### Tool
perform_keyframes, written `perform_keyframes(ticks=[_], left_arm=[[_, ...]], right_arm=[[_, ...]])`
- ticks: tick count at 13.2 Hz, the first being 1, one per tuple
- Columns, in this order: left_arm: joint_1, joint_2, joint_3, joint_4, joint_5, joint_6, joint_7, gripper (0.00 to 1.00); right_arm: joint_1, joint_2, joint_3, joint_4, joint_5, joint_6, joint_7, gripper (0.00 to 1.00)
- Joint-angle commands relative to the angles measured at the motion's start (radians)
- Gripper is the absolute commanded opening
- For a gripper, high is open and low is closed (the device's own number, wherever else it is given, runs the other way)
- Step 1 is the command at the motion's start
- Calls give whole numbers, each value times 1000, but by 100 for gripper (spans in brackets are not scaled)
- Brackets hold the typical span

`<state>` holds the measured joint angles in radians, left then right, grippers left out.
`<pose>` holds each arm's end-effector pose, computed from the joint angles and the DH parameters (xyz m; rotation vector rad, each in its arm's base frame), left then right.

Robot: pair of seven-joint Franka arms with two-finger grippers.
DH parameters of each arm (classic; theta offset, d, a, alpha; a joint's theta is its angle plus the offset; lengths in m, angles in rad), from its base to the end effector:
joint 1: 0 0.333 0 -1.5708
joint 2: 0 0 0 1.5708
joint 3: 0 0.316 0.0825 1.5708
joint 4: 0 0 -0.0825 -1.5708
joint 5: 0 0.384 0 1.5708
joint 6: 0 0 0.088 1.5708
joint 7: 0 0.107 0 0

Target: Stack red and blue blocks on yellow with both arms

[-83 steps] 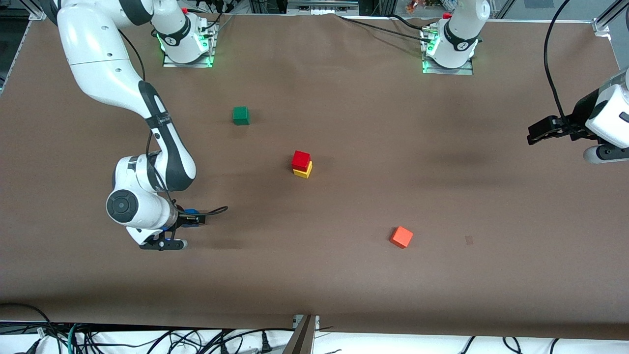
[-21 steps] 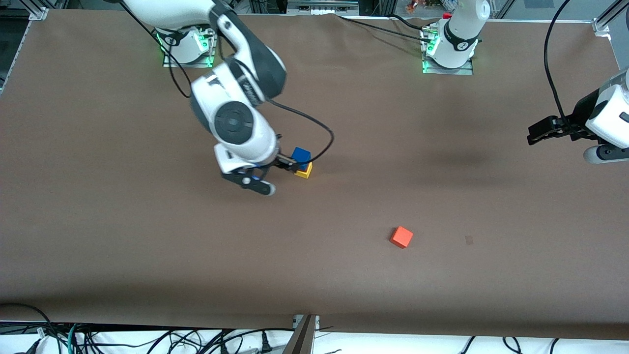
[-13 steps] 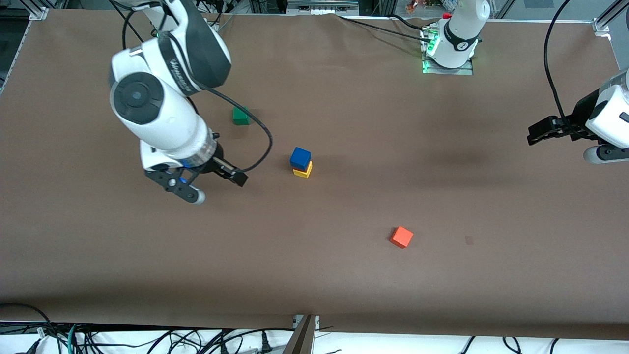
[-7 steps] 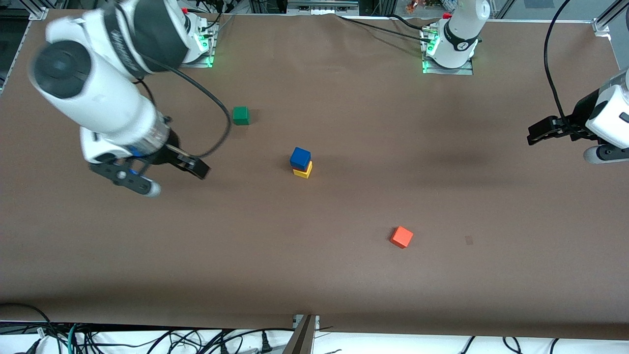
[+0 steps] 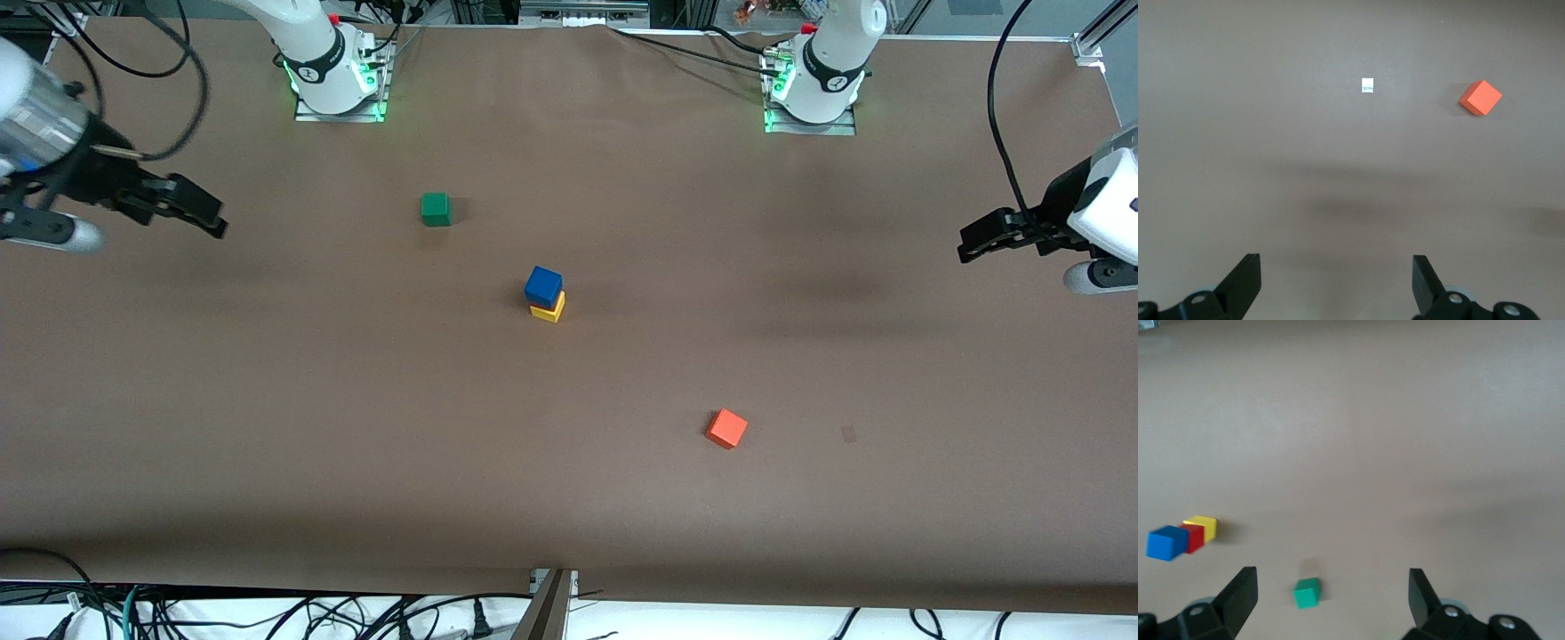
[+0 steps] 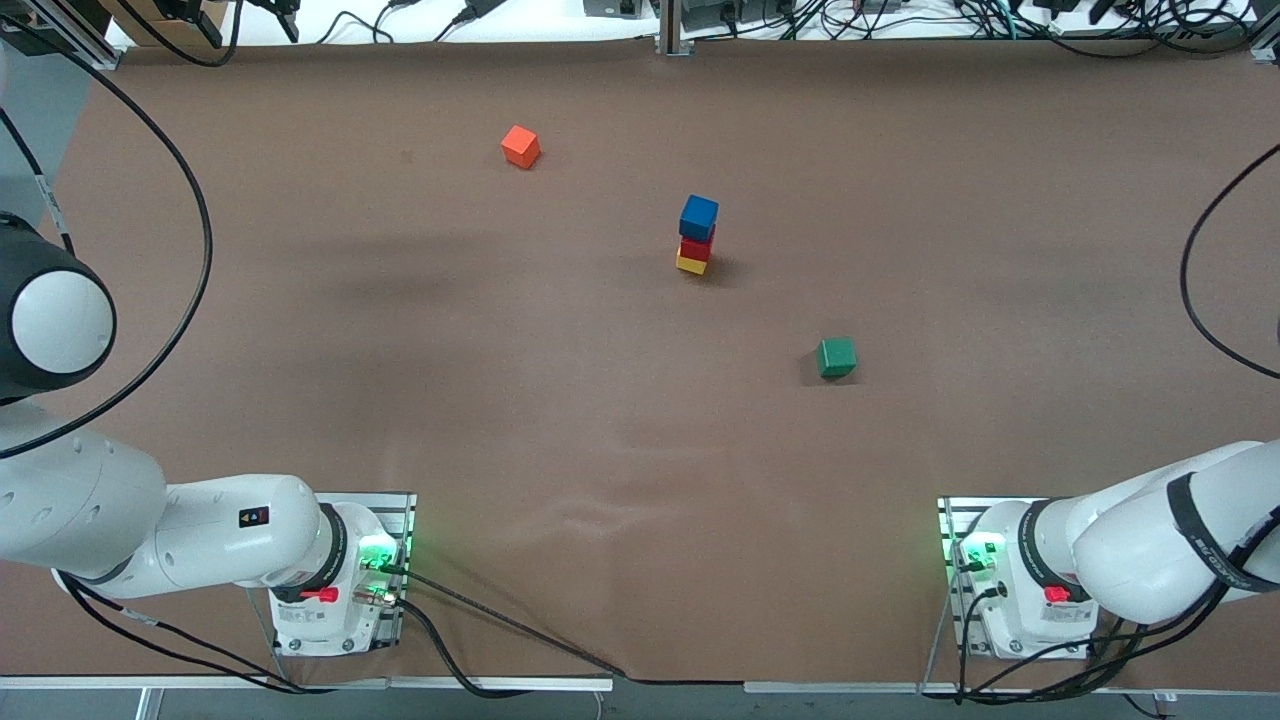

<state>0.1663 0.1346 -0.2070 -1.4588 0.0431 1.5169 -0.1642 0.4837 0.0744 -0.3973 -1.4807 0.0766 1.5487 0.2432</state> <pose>0.5888 -0.0108 0.5970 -3.1106 -0.1947 0.1118 0.5704 0.0668 0.6262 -3.0853 0.2383 0.0132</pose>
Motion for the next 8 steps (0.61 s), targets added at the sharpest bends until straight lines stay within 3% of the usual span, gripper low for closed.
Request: perform_keyframes(ticks=[1,4,8], left_arm=[[5,19,-2,31,-23,-6,23,100],[4,20,-2,31,-23,-6,23,100],[4,20,-2,32,-23,-6,23,100]], right_arm=[[-74,-13,46,-30,-6,5,-76,100],[-249,-16,213,-27,-12,1,-78,100],[-258,-15,227,-10,-60,4,-117,100]])
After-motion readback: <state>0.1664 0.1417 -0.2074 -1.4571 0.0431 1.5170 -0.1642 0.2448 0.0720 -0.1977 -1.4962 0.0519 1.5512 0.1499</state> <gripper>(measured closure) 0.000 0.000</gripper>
